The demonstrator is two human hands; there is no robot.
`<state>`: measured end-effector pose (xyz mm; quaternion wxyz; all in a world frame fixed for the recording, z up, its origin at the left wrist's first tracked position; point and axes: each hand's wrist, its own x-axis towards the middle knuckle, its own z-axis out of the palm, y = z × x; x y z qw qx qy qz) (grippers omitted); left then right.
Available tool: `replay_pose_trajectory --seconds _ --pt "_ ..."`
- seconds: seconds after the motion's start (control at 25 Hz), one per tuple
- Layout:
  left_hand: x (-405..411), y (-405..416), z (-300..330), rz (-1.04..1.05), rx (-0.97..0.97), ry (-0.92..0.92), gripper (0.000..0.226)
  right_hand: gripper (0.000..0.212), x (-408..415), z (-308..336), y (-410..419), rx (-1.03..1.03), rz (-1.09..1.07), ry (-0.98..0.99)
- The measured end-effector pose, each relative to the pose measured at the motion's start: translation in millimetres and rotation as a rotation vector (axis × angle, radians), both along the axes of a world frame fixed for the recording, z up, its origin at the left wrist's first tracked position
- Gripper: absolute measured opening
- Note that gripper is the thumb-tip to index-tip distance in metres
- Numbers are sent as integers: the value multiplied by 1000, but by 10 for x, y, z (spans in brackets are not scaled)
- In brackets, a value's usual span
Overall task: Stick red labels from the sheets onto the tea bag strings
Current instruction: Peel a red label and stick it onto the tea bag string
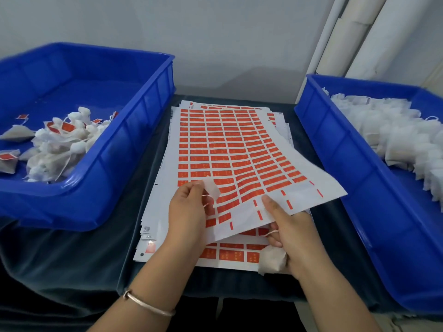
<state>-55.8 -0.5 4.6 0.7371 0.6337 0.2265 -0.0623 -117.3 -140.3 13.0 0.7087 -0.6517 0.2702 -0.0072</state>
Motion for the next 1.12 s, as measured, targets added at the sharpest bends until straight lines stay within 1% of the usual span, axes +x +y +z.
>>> replay_pose_trajectory --seconds 0.04,0.12,0.16,0.24,0.32,0.4,0.44,0.52,0.6,0.64,0.68,0.76,0.92,0.96,1.0,1.04,1.12 --pt "4 4 2 13 -27 6 17 11 -34 25 -34 -7 17 36" --pt "7 7 -13 16 -63 10 15 22 -142 75 -118 24 89 73" --pt "7 12 -28 8 -75 11 14 24 -207 107 -153 50 124 75" --pt "-1 19 -50 -11 -82 5 14 30 -335 195 -203 88 186 36" --pt "-6 14 -57 -26 -104 -2 15 40 -412 306 -237 85 225 -25" --pt "-19 -7 -38 -47 -135 -8 15 37 -384 404 -241 67 272 -89" --pt "-28 -22 -18 -59 -155 -14 14 37 -338 450 -220 28 292 -127" --pt "-43 -47 20 -91 -189 -34 14 38 -223 491 -154 -132 295 -208" --pt "-55 -55 47 -129 -205 -67 16 27 -109 512 -68 -287 290 -290" --pt "-63 -55 56 -151 -214 -82 17 20 -58 510 -42 -325 290 -323" --pt "-67 -53 65 -170 -227 -90 17 17 -10 500 -25 -342 297 -347" --pt "-66 -46 71 -181 -261 -77 17 20 75 450 -28 -364 304 -361" --pt "-56 -50 58 -169 -297 -20 14 28 121 424 -149 -436 212 -333" --pt "-55 -50 51 -168 -299 -19 14 33 89 432 -225 -466 241 -330" --pt "-59 -48 43 -165 -300 -20 14 38 29 441 -303 -505 329 -308" --pt "-66 -47 35 -165 -299 -23 14 41 -55 447 -363 -554 465 -262" --pt "-79 -48 23 -171 -299 -28 14 37 -237 429 -399 -692 750 -101"
